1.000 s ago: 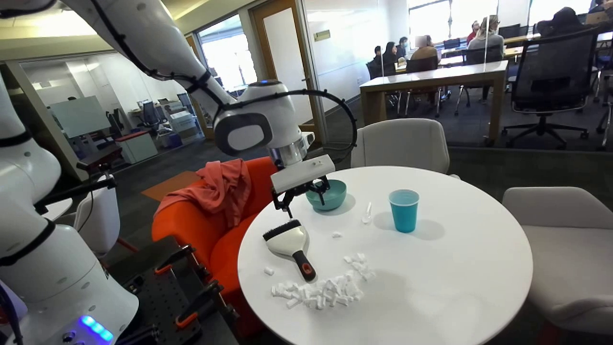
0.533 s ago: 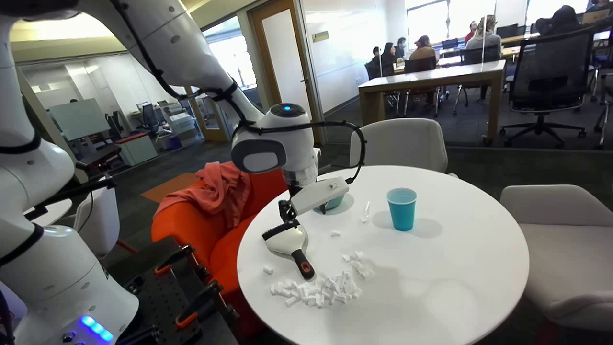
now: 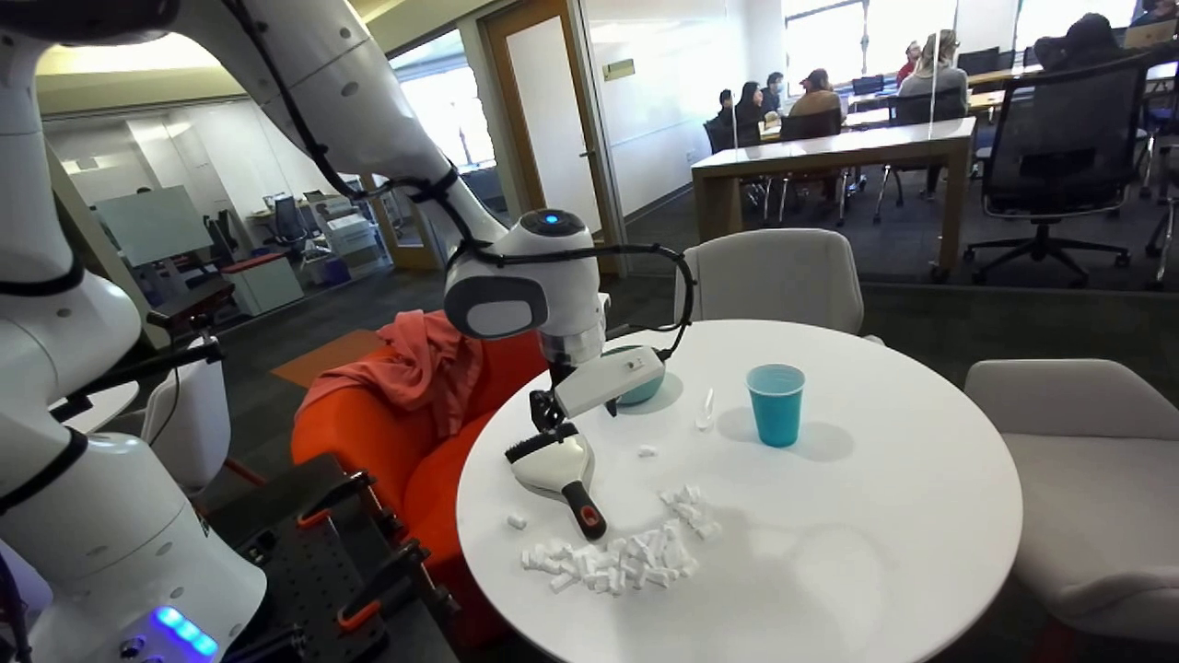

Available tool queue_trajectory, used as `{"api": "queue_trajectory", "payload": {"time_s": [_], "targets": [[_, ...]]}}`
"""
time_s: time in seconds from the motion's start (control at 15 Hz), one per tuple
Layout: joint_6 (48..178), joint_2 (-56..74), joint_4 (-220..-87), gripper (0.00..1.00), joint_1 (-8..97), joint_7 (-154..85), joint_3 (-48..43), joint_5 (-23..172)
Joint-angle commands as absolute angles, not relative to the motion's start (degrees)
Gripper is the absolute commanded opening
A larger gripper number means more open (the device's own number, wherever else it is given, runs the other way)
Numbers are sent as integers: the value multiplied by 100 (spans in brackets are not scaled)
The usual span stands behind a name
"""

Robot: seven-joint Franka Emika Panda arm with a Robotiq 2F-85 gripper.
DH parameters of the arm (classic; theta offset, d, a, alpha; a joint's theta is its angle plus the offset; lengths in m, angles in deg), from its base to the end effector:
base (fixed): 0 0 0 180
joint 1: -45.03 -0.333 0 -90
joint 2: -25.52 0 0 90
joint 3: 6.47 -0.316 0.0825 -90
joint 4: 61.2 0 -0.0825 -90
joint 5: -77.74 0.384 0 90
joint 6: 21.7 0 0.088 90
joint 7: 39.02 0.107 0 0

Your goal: Pick up the brush from the table and sweep the paper pieces.

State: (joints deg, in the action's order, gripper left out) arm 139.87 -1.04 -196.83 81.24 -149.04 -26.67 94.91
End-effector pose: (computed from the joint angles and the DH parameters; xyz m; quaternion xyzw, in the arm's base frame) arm 0.4809 -0.1404 0.1422 -0.7838 -0.6084 -0.1102 0.0582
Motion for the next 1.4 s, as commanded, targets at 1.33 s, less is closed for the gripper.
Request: {"api": "queue_trajectory", "payload": {"time_s": [1.33], "targets": [[15349,-2797,-19350,100,10304,-15723,-4018,8751]]}}
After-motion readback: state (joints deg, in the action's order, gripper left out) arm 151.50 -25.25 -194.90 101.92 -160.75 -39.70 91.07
